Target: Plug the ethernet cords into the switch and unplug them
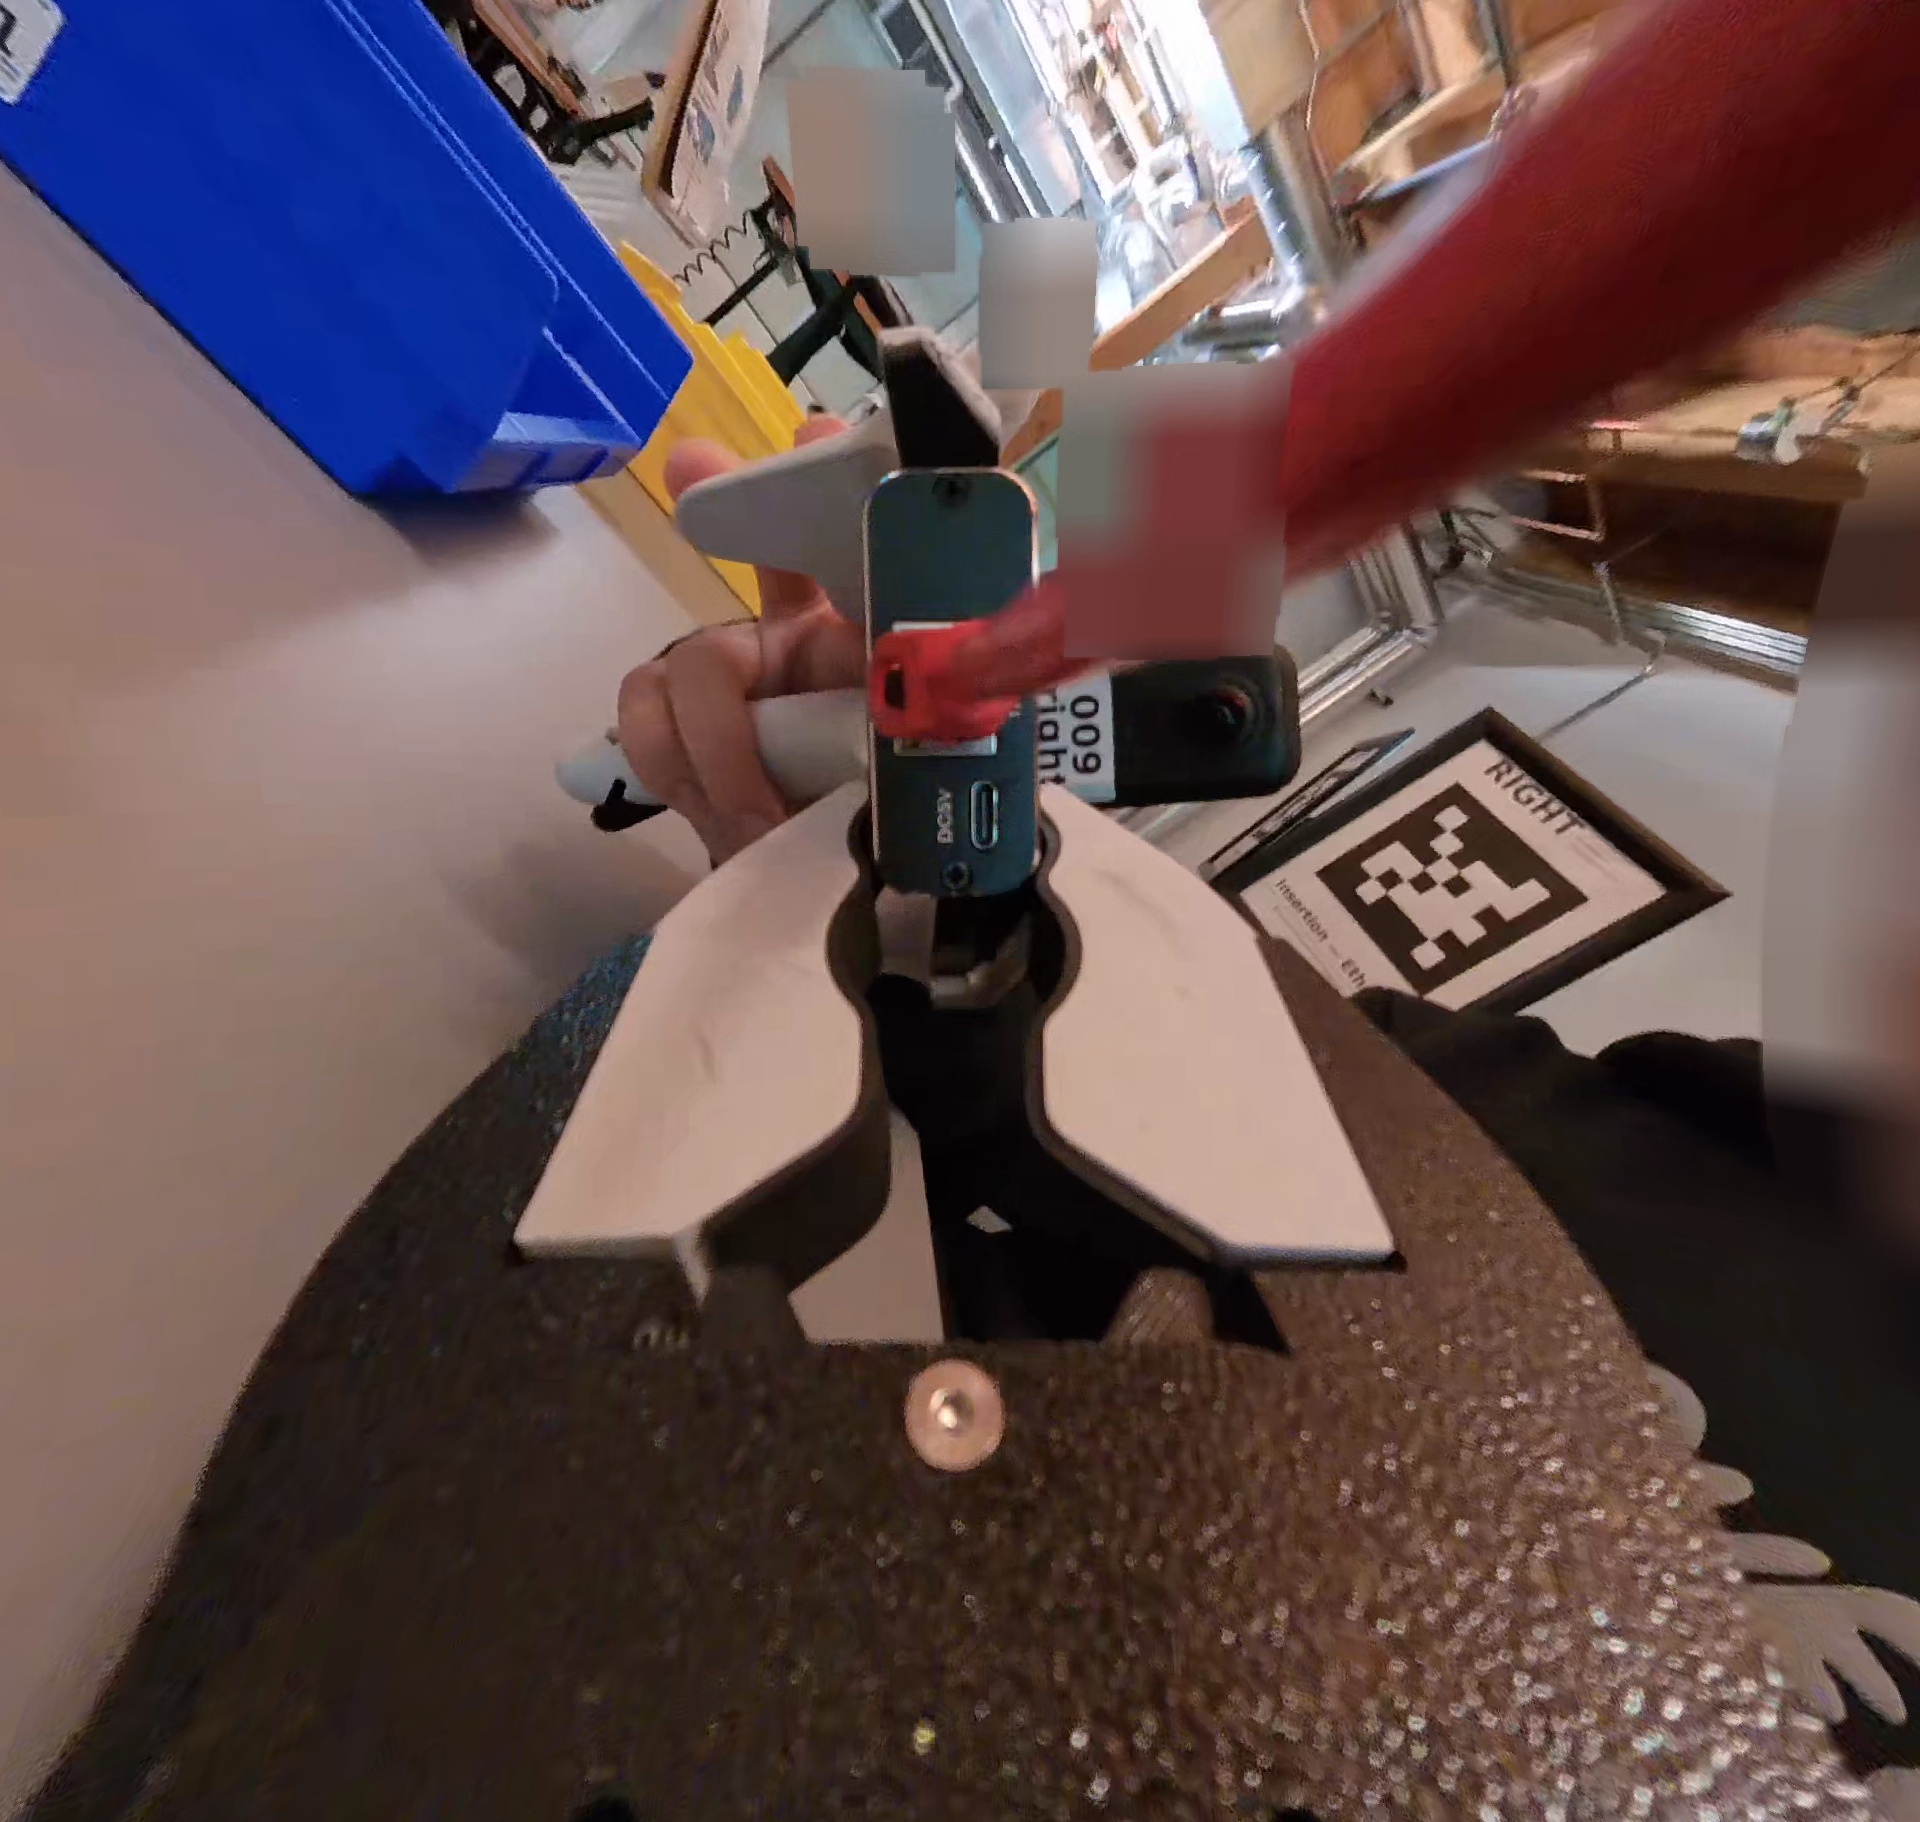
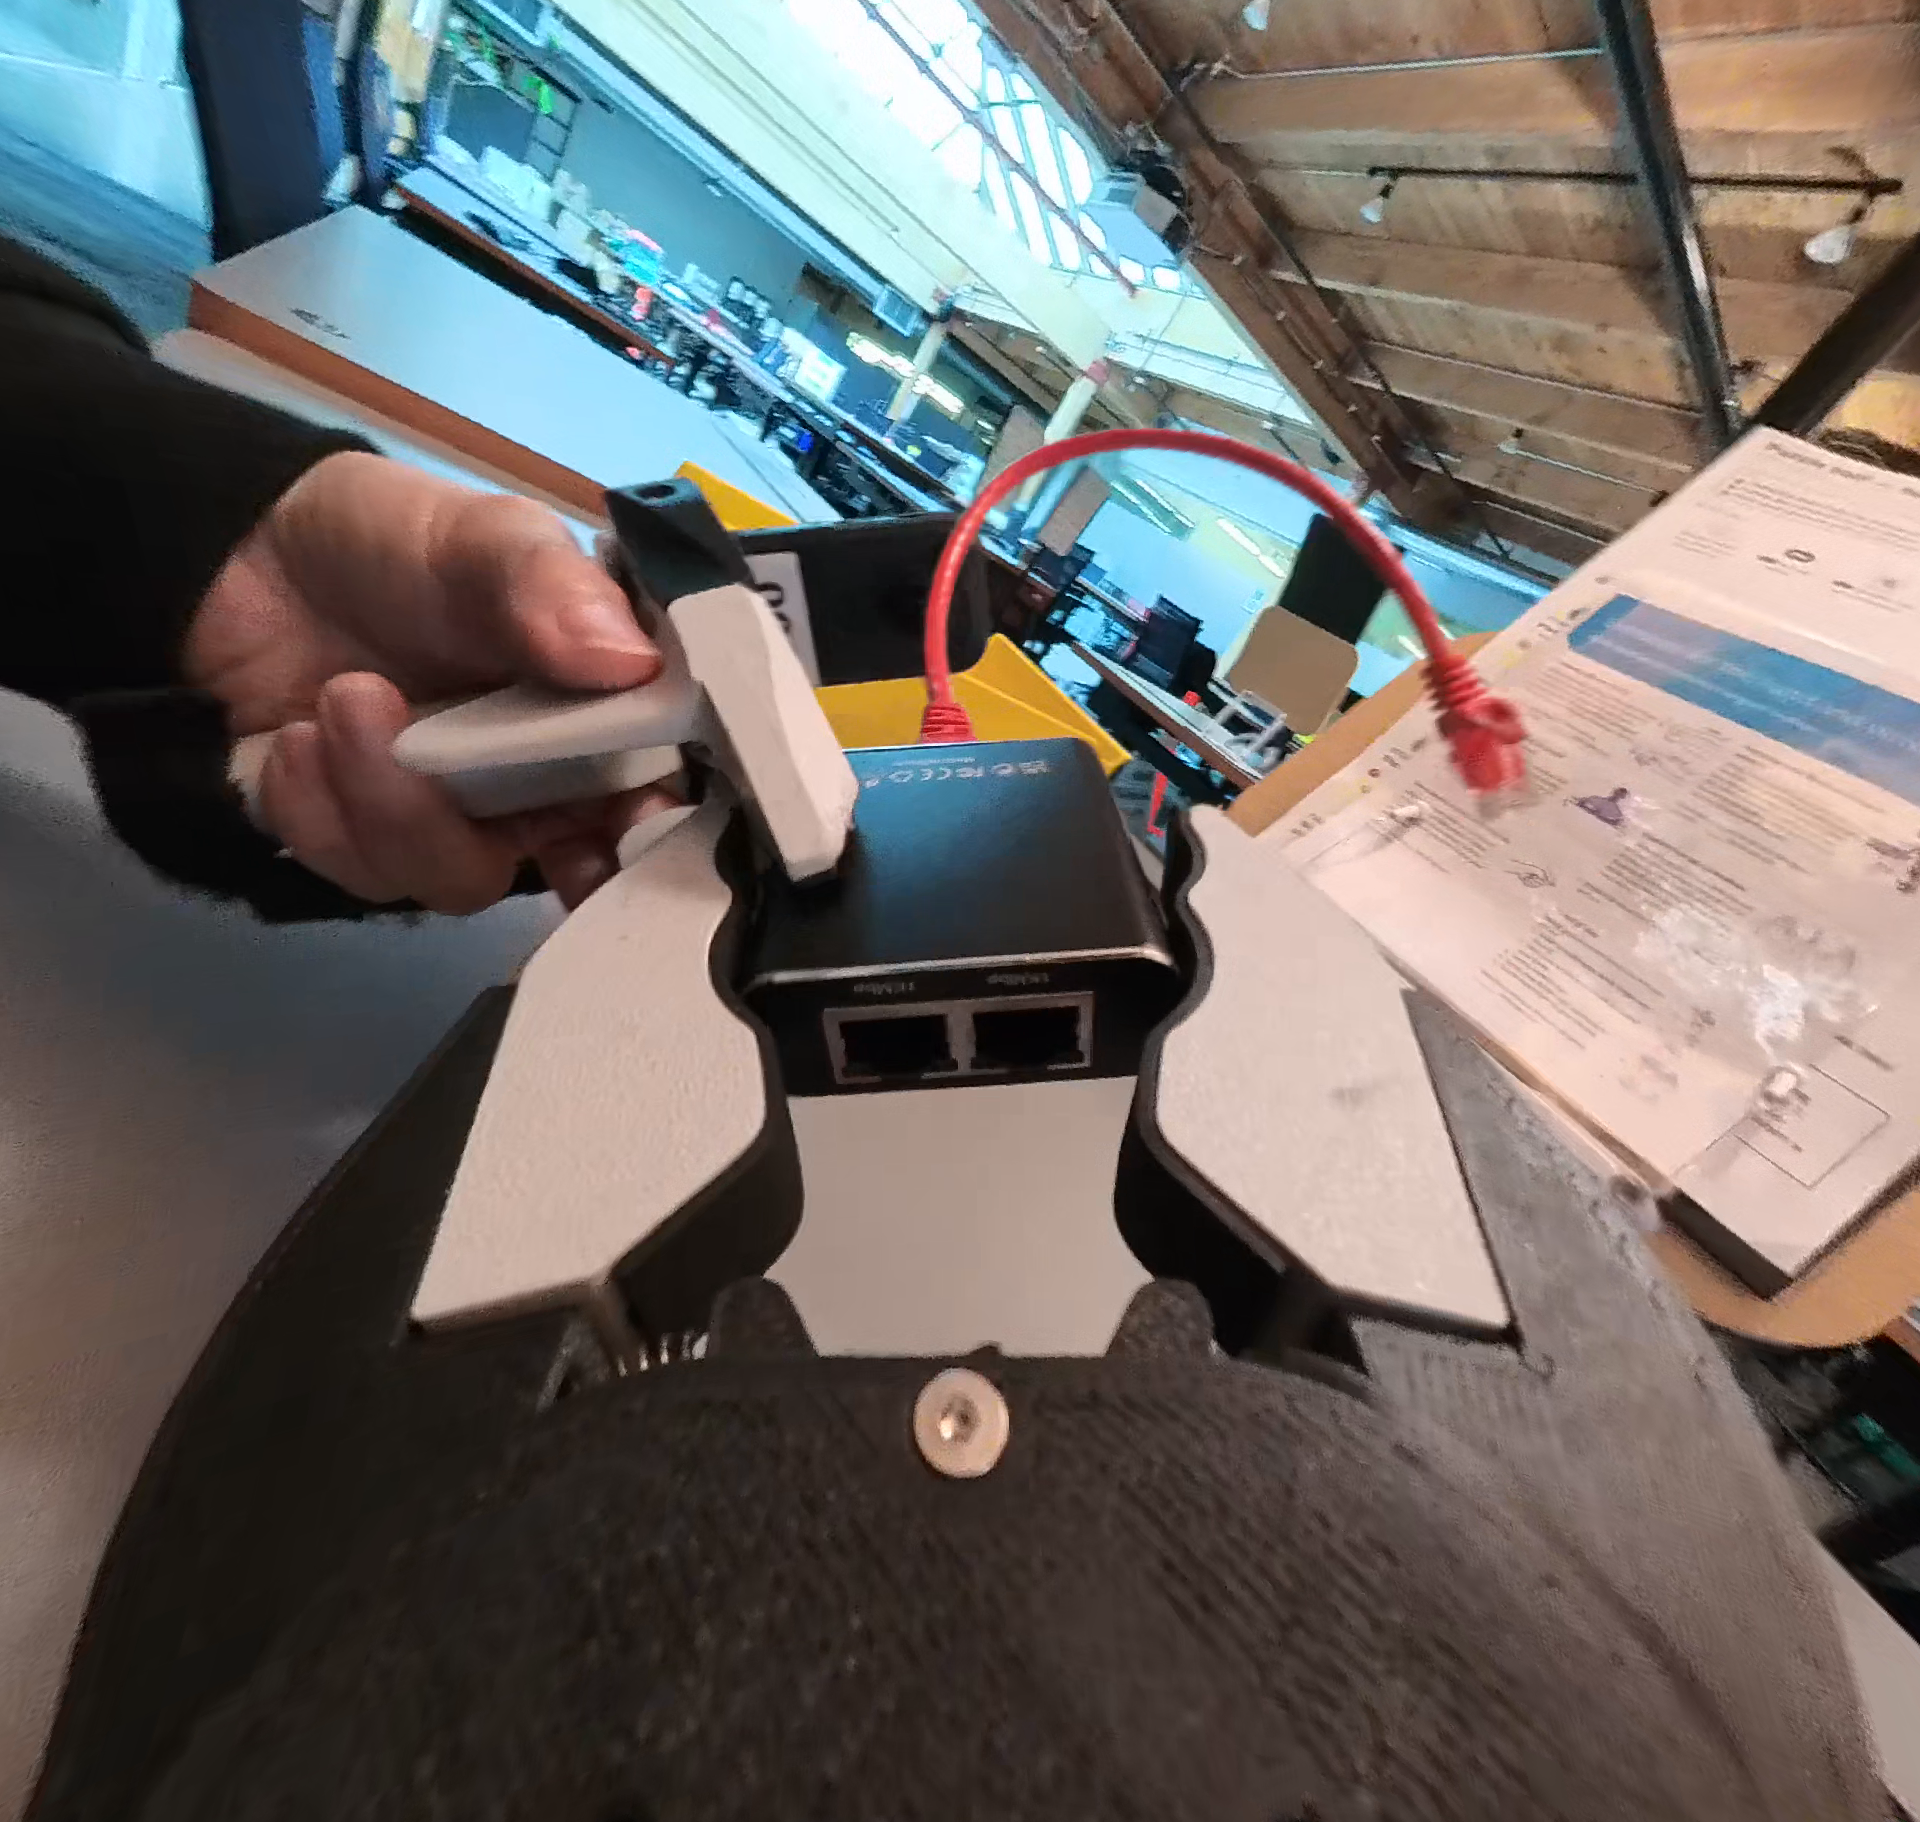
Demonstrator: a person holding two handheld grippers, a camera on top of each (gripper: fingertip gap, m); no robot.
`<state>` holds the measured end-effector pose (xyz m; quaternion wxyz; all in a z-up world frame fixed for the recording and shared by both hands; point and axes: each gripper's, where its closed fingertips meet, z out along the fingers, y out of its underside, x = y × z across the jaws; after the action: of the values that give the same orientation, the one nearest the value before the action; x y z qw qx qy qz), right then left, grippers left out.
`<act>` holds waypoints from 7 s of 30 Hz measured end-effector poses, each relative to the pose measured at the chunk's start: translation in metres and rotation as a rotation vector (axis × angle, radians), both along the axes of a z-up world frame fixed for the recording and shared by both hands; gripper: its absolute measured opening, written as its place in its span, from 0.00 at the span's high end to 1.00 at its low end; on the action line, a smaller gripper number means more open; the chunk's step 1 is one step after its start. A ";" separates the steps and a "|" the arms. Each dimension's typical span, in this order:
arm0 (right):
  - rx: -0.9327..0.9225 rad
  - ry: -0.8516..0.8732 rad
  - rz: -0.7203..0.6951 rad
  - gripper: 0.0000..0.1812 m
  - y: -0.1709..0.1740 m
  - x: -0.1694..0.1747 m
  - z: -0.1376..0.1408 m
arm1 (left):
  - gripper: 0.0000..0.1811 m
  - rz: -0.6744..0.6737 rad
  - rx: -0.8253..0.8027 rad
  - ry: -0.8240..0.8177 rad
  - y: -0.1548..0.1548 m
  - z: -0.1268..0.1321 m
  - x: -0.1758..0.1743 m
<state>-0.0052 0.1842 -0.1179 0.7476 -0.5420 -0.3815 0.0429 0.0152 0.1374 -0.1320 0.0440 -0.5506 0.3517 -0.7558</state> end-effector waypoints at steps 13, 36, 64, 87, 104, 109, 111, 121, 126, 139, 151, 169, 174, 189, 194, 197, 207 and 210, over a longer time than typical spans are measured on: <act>-0.130 -0.427 0.099 0.45 -0.021 -0.011 -0.042 | 0.87 -0.370 0.206 0.352 -0.015 -0.029 -0.035; -0.033 -0.162 -0.277 0.53 0.015 0.029 -0.008 | 0.74 0.220 0.379 0.199 0.012 -0.007 0.013; -0.125 -0.688 -0.068 0.64 -0.008 -0.005 -0.049 | 0.87 -0.321 0.271 0.435 0.016 -0.024 -0.030; -0.447 -0.030 0.411 0.64 -0.047 -0.002 -0.031 | 0.82 0.160 2.614 -0.225 -0.001 -0.012 0.004; -0.340 0.417 0.732 0.66 -0.078 0.006 0.036 | 0.85 0.580 2.509 -0.609 -0.029 0.058 0.006; -0.328 0.400 0.652 0.63 -0.065 0.001 0.029 | 0.85 0.590 2.476 -0.597 -0.022 0.055 0.010; -0.309 0.419 0.674 0.62 -0.067 0.001 0.033 | 0.85 0.596 2.467 -0.606 -0.023 0.055 0.010; -0.370 0.480 0.658 0.61 -0.059 -0.001 0.031 | 0.85 0.571 2.454 -0.600 -0.019 0.049 0.010; -0.419 0.456 0.620 0.61 -0.051 -0.002 0.020 | 0.86 0.484 2.462 -0.571 -0.011 0.040 0.011; -0.400 0.417 0.598 0.60 -0.049 -0.005 0.016 | 0.86 0.398 2.441 -0.586 -0.012 0.034 0.008; -0.243 0.521 0.317 0.60 -0.019 0.044 0.030 | 0.69 0.499 1.387 -0.045 0.041 0.037 -0.010; -0.145 0.175 0.186 0.60 -0.013 0.015 0.001 | 0.87 0.028 -0.160 0.114 0.015 0.020 0.009; -0.119 0.196 0.234 0.60 -0.020 0.015 0.004 | 0.87 0.033 -0.179 0.122 0.013 0.019 0.011; -0.144 0.151 0.236 0.64 -0.023 0.015 0.008 | 0.87 0.091 -0.146 0.140 0.013 0.023 0.007; -0.193 0.209 0.224 0.64 -0.018 0.020 0.007 | 0.82 0.233 0.066 0.106 0.030 0.030 0.000; -0.241 0.222 0.184 0.64 -0.011 0.031 -0.001 | 0.83 0.397 0.371 0.085 0.053 0.035 -0.019; -0.250 0.252 0.181 0.64 -0.004 0.037 -0.004 | 0.80 0.834 1.668 0.665 0.261 0.066 -0.185; -0.257 0.233 0.184 0.64 -0.003 0.033 -0.008 | 0.77 0.617 1.918 0.854 0.305 0.037 -0.208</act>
<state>0.0281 0.1808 -0.1259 0.7044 -0.5870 -0.3317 0.2219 -0.1932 0.4420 -0.0953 0.5164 -0.5685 0.6273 0.1290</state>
